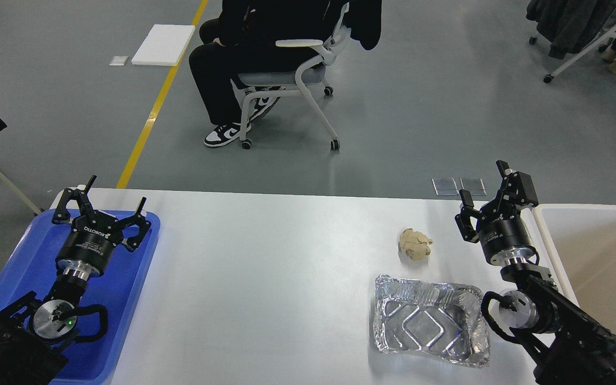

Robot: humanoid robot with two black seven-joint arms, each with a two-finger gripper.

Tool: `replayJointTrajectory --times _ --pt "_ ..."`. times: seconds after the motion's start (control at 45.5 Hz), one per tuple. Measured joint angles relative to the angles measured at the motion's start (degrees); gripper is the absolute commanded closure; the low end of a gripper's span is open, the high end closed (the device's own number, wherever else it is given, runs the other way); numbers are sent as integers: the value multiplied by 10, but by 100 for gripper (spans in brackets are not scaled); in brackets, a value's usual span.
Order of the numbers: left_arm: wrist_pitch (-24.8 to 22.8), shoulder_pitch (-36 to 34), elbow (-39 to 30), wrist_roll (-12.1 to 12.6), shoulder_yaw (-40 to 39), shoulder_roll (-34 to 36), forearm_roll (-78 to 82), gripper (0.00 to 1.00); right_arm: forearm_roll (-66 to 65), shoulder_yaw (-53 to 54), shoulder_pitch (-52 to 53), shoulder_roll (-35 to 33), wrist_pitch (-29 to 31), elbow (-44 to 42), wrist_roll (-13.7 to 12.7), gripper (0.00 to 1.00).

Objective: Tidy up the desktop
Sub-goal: 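Raise the right gripper up and away from the table edge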

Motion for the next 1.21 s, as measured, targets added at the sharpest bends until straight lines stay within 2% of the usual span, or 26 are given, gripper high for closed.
replayJointTrajectory --times 1.209 --pt "0 0 0 1 0 0 0 1 -1 -11 22 -13 -4 -20 -1 0"
